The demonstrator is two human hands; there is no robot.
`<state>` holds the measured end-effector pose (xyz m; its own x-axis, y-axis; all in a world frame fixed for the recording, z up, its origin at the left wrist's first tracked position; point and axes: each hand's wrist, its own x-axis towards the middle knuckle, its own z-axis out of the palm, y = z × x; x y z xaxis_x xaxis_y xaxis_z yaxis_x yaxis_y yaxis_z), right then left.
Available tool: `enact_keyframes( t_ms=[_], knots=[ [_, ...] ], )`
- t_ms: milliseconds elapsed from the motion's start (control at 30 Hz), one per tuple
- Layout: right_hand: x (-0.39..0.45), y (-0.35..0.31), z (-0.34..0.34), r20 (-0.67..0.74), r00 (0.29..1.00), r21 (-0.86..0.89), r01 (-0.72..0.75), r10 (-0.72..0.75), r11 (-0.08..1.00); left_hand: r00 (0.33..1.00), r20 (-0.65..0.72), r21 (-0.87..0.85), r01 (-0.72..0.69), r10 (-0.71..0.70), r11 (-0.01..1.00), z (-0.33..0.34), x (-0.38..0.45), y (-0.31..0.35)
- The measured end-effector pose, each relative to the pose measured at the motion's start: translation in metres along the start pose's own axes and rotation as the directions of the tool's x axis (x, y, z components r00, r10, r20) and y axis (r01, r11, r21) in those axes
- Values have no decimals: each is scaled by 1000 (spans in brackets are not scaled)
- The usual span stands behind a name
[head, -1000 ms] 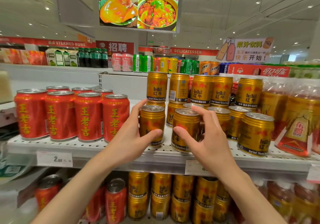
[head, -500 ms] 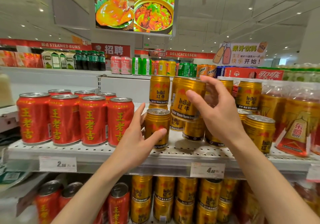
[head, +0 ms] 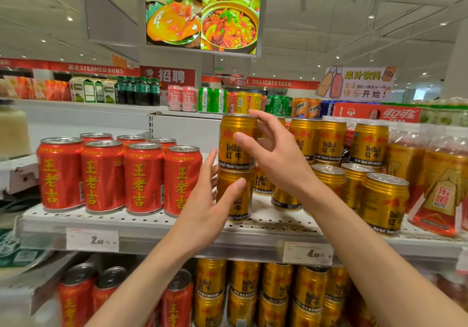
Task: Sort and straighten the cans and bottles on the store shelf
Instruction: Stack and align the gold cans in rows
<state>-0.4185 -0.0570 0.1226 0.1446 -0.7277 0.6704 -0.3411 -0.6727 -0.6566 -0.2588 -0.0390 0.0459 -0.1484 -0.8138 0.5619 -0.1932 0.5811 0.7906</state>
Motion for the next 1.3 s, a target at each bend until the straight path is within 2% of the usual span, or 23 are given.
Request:
enact_keyframes(
  t_ms=[300,367,400,433,500,533,600,733,967,1100,1200,1300],
  knots=[
    [-9,-3,-20,73,994,-124,-72,82,990,1000,11,12,0,0,1000,5,12,5],
    [-14,-3,-37,3,1000,-328,1,0,945,1000,17,30,9,-9,1000,4,13,4],
    [-16,-2,-46,-5,999,-506,40,-49,861,1000,17,31,14,-14,999,4,14,4],
    [-19,0,-54,26,998,-688,65,-64,723,1000,17,29,17,-17,999,4,15,4],
    [-23,7,-61,93,994,-916,66,50,397,1000,17,25,21,-22,999,5,17,4],
    [-24,12,-60,86,989,-956,47,124,290,1000,17,22,26,-26,999,6,17,5],
    [-24,22,-54,45,984,-972,3,173,235,999,14,20,29,-29,999,8,17,5],
    [-20,28,-48,-14,989,-951,-58,145,303,999,3,20,46,-46,999,10,15,5],
    [-22,14,-61,112,986,-770,5,126,638,997,18,16,73,-73,997,7,15,0],
    [-23,6,-63,206,968,-566,-5,147,825,996,50,25,71,-72,997,6,15,-3],
    [-27,3,-63,278,940,-479,-44,199,877,996,53,24,67,-68,997,6,15,-4],
    [-31,3,-65,291,930,-491,-57,225,869,996,49,39,67,-69,997,5,15,-4]
  ],
)
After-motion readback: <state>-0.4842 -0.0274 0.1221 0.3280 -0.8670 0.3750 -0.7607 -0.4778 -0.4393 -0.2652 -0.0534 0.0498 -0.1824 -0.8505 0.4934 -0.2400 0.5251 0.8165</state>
